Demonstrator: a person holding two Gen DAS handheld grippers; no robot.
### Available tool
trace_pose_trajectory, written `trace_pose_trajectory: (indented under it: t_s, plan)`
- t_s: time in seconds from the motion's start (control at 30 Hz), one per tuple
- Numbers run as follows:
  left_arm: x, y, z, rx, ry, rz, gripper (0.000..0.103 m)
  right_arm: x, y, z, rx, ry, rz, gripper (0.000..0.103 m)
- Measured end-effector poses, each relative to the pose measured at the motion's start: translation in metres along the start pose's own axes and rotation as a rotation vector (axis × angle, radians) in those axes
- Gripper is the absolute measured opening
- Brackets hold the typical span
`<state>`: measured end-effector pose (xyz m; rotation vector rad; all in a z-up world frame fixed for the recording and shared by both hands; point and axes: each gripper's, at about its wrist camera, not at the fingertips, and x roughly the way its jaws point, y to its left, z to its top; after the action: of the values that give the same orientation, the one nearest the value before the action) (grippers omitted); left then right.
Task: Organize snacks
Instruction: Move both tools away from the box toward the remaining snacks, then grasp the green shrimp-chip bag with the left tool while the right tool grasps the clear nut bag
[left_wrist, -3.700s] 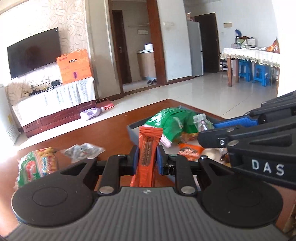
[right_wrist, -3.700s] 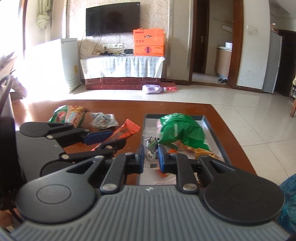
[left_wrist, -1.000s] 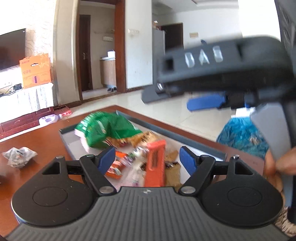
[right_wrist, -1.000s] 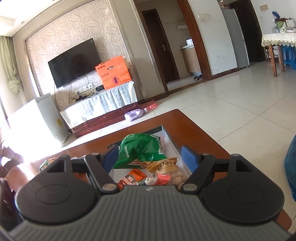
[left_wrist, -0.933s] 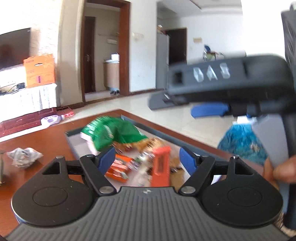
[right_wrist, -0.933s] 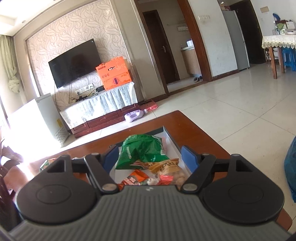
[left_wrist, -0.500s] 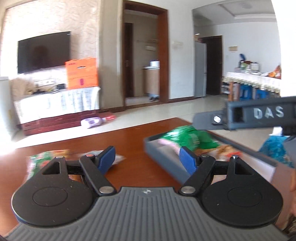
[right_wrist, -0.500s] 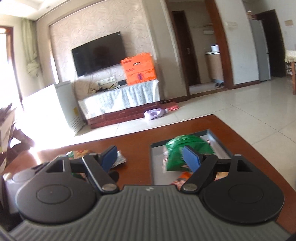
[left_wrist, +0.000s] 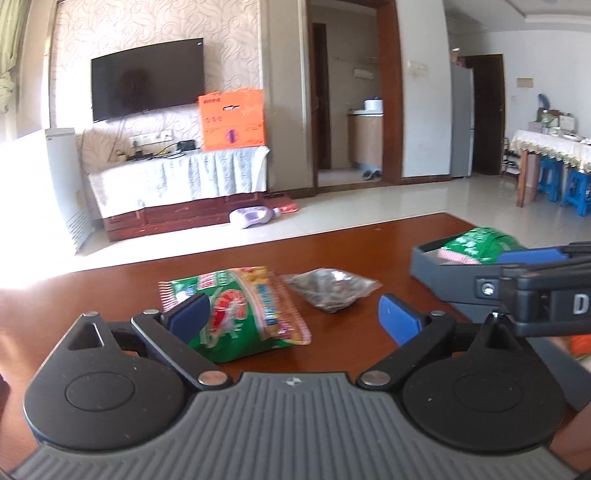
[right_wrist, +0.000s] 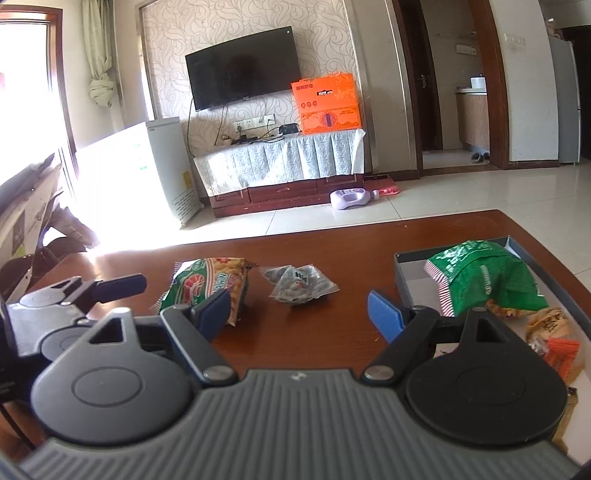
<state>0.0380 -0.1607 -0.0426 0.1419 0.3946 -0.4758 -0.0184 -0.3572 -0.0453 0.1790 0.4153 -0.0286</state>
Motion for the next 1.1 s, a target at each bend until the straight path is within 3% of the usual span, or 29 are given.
trace_pose_trajectory:
  t_s: [0.27,0.53,0.67,1.1]
  plan:
    - [0.021,0.027,0.001,-0.033,0.037,0.037,0.102,0.016,0.005,0.0,-0.001,0.045,-0.023,0.083]
    - [0.049,0.036,0.007,-0.116,0.065,0.05,0.102,0.027,0.009,-0.002,-0.052,0.08,-0.038,0.083]
    - [0.058,0.036,0.009,-0.111,0.068,0.059,0.102,0.035,0.005,0.0,-0.045,0.09,-0.046,0.083]
    - [0.094,0.049,0.015,-0.19,0.107,0.101,0.102,0.095,0.024,0.025,-0.16,0.182,-0.066,0.084]
